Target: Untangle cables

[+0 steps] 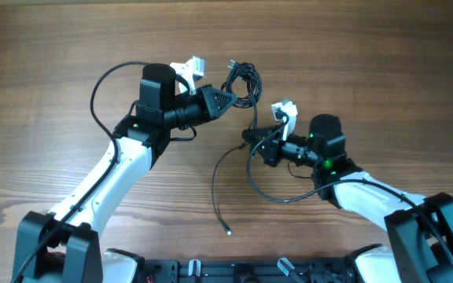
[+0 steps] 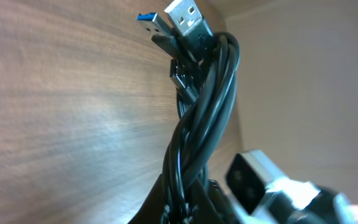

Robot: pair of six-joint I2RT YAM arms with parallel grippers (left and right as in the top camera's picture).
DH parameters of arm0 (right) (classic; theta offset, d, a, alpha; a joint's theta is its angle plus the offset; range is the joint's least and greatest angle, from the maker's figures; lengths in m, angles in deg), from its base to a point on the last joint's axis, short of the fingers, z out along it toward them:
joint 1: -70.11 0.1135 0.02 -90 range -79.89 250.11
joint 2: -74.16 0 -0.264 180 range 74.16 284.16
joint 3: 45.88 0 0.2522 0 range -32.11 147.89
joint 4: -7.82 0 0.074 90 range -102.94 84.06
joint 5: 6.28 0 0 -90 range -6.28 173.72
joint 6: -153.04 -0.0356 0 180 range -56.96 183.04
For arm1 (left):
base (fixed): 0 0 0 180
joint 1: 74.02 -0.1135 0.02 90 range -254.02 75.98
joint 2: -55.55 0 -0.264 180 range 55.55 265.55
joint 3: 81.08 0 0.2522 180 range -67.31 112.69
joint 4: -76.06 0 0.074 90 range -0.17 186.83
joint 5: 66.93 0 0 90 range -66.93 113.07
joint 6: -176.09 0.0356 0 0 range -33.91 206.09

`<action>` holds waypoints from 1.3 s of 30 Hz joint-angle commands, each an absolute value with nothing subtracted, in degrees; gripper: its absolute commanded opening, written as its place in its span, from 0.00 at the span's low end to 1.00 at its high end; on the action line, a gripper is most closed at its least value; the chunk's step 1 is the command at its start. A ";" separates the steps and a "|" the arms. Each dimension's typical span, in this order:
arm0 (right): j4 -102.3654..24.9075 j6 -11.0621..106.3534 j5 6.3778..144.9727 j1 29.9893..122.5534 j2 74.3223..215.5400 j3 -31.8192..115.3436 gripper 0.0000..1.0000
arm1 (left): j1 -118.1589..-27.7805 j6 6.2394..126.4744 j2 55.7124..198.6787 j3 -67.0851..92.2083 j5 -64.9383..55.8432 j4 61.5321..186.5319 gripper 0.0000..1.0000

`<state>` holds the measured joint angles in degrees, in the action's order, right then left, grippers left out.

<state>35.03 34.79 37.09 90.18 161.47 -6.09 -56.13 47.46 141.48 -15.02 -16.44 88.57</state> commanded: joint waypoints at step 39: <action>47.14 8.48 39.12 80.65 160.94 -5.96 0.04 | -48.81 80.14 142.64 -14.61 -31.41 93.44 0.04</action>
<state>47.60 8.83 34.03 79.78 161.25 -6.62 -49.55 78.39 142.24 -14.91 -22.54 93.49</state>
